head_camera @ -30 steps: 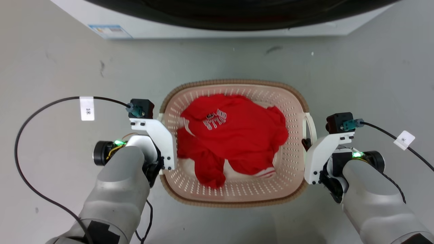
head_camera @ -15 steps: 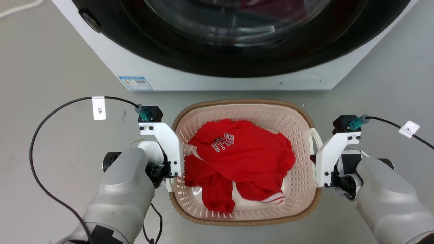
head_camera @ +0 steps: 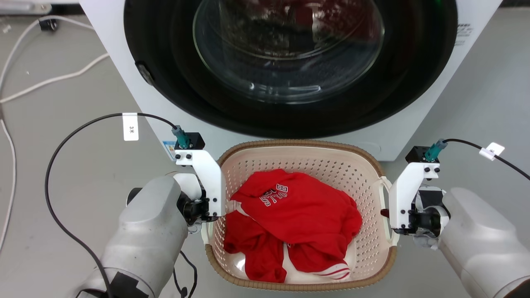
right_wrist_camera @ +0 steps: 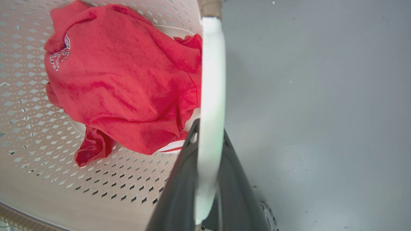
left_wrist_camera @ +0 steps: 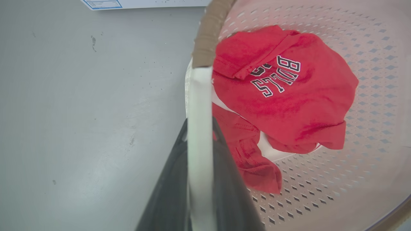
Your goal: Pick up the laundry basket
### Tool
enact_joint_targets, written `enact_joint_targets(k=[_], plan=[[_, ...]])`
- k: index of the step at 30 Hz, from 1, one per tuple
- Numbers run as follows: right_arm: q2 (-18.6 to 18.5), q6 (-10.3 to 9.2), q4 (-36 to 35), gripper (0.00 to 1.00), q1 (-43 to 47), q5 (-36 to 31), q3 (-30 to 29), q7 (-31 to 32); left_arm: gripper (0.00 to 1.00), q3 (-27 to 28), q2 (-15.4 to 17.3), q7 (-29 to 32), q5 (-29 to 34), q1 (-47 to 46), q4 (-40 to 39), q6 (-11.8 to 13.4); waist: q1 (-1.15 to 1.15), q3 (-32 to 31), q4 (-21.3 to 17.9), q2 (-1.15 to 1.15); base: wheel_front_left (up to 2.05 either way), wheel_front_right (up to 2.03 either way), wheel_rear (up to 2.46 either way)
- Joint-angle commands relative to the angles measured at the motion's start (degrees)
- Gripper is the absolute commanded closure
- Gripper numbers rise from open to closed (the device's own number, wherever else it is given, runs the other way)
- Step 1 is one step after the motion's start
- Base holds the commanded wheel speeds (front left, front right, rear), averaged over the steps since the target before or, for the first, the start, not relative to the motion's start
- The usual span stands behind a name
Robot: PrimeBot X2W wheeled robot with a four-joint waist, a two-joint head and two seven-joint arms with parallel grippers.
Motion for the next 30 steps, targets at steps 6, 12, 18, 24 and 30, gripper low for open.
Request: enact_joint_targets(k=[6,12,18,24,30], plan=[[2.72,0.80,0.58,1.00,-1.88,1.46,0.88,3.62,1.00,-1.77,-1.78,2.66,-2.45,0.04,-1.49,-0.82,0.01,-4.36,0.28,0.00,0.00,0.00,0.00],[3.68,0.80,1.82,1.00,-1.53,2.09,1.54,6.26,1.00,-3.39,-1.40,2.71,-3.77,1.77,-1.97,-0.82,0.01,-7.26,0.47,0.00,0.00,0.00,0.00],[4.77,0.81,3.27,1.00,0.14,2.71,1.89,7.79,1.00,-4.81,-1.45,3.58,-5.20,4.25,-1.27,-0.83,0.01,-9.86,0.65,0.00,0.00,0.00,0.00],[5.50,0.81,3.95,1.00,0.75,3.32,1.98,8.21,1.00,-5.73,-1.25,3.49,-6.59,5.47,-1.31,-0.83,0.01,-10.47,0.66,0.00,0.00,0.00,0.00],[5.65,0.81,4.32,1.00,0.82,3.58,2.13,8.23,1.00,-6.63,-1.10,3.13,-7.58,5.65,-1.49,-0.84,0.01,-10.53,0.70,0.00,0.00,0.00,0.00]])
